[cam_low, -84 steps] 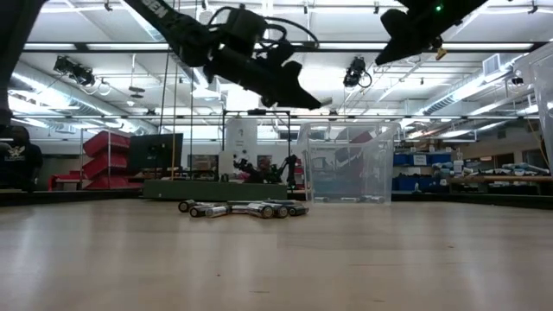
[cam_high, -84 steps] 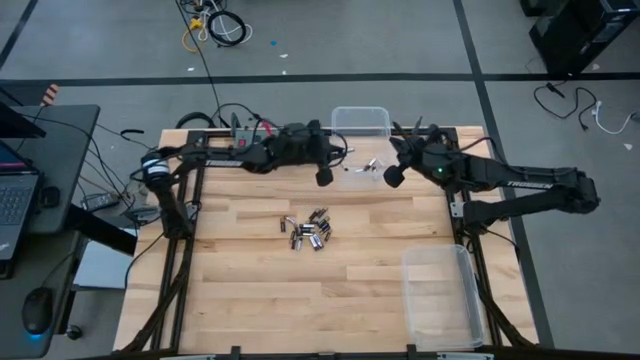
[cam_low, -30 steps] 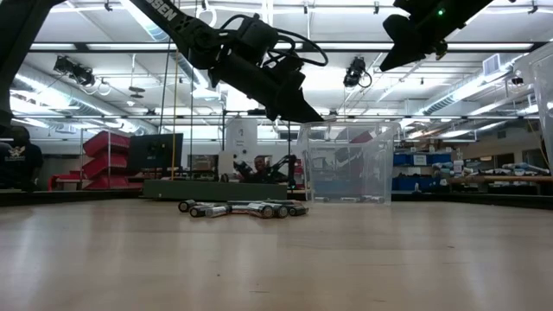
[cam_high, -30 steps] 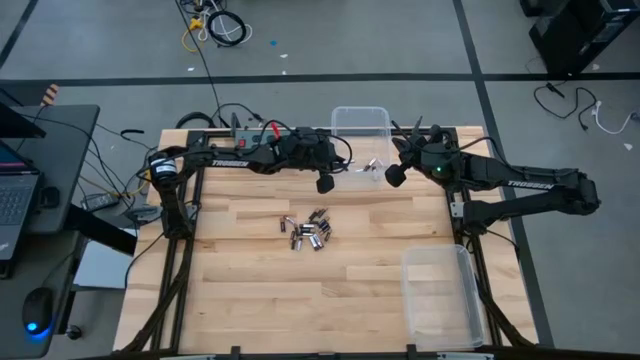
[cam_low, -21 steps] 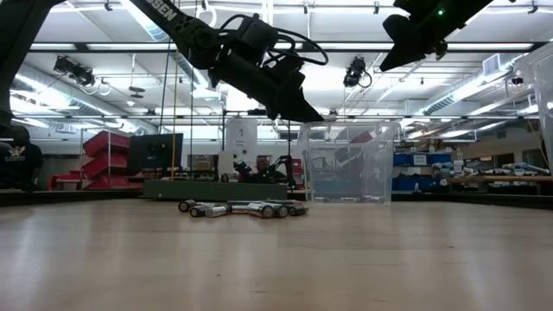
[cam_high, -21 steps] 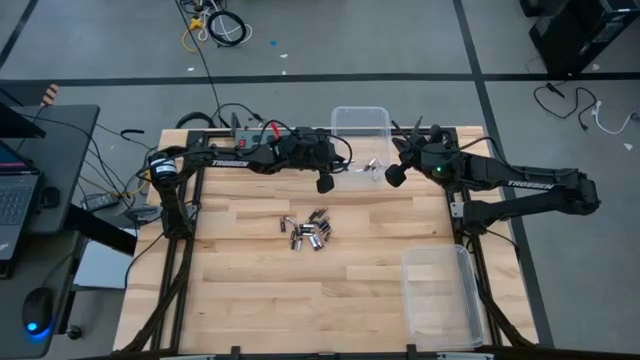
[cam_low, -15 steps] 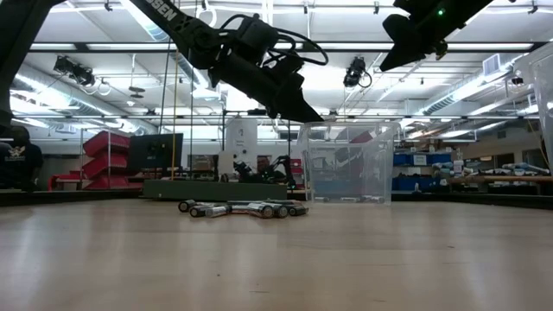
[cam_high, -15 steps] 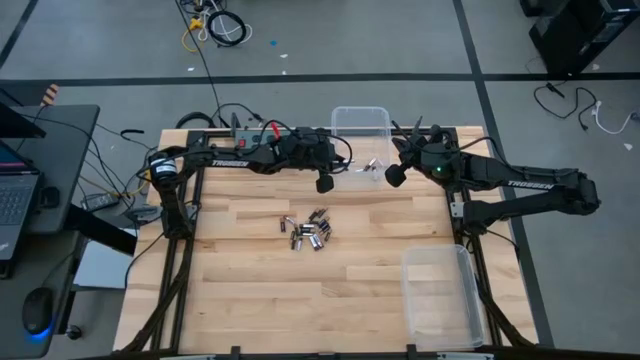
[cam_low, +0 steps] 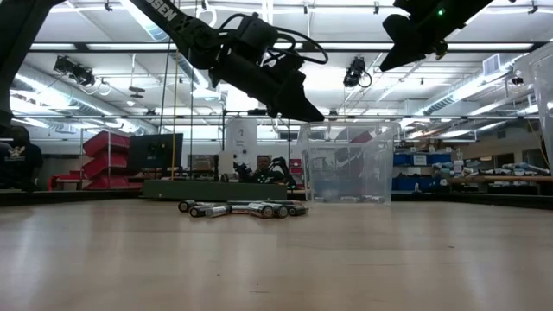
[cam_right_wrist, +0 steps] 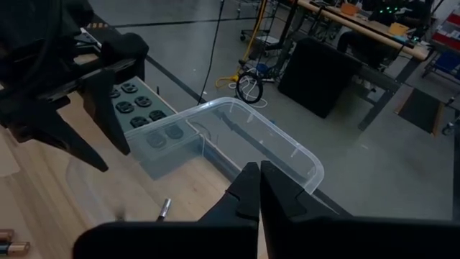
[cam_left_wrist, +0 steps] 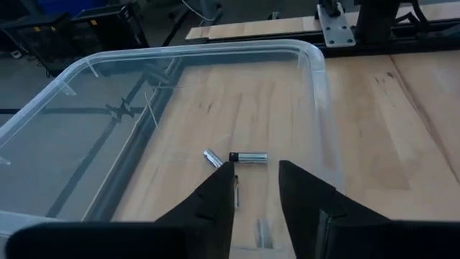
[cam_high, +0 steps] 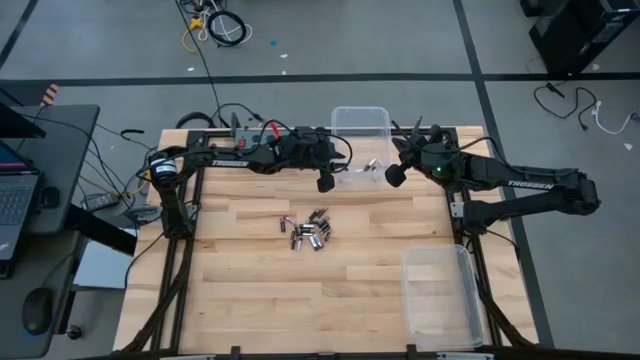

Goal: Sort batteries
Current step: Put the silver battery into the top transparent bin

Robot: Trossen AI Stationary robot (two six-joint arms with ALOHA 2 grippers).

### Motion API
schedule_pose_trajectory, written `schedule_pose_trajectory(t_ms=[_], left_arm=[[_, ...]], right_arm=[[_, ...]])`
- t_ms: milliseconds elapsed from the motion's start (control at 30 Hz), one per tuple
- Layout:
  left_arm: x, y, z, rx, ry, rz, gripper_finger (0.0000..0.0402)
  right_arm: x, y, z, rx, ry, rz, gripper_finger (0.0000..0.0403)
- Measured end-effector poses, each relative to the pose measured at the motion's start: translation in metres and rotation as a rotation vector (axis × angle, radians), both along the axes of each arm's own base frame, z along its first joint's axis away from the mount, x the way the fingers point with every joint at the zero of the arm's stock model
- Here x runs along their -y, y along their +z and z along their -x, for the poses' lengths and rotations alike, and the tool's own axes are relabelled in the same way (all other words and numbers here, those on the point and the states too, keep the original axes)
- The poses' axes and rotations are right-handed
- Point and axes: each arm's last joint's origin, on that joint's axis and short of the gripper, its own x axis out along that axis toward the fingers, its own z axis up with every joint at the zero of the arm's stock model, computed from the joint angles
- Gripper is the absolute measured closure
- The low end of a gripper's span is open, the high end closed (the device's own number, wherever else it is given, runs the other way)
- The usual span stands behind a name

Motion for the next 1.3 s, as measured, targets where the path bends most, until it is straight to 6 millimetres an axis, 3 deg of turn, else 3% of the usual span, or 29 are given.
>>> schedule_pose_trajectory(t_ms=[167, 300, 467, 567, 767, 900, 1133, 1300], left_arm=[[0.001, 0.006, 0.000, 0.031, -0.001, -0.011, 0.0276], [0.009, 0.035, 0.009, 0.101, -0.015, -0.045, 0.0275], [0.036, 0.075, 0.037, 0.081, -0.062, -0.043, 0.0275], [0.063, 0.086, 0.058, 0.013, -0.124, -0.040, 0.0275], [0.113, 0.066, 0.095, -0.185, -0.248, -0.055, 0.0275], [0.135, 0.033, 0.110, -0.290, -0.322, -0.041, 0.0275], [0.145, -0.022, 0.123, -0.267, -0.285, 0.011, 0.0275], [0.144, -0.046, 0.129, -0.126, -0.253, -0.008, 0.0275]], right_arm=[[0.000, 0.000, 0.000, -0.001, 0.000, 0.001, 0.0401], [0.000, 0.000, 0.000, -0.003, 0.001, 0.002, 0.0402], [0.000, 0.000, 0.000, -0.006, 0.003, 0.004, 0.0401], [0.000, 0.000, 0.000, -0.007, 0.003, 0.005, 0.0402], [-0.002, 0.000, -0.001, -0.009, 0.024, 0.002, 0.0402], [-0.003, -0.001, -0.001, -0.006, 0.056, -0.015, 0.0402], [-0.004, -0.001, -0.002, -0.004, 0.072, -0.021, 0.0402], [-0.004, -0.001, -0.002, -0.001, 0.071, -0.023, 0.0401]])
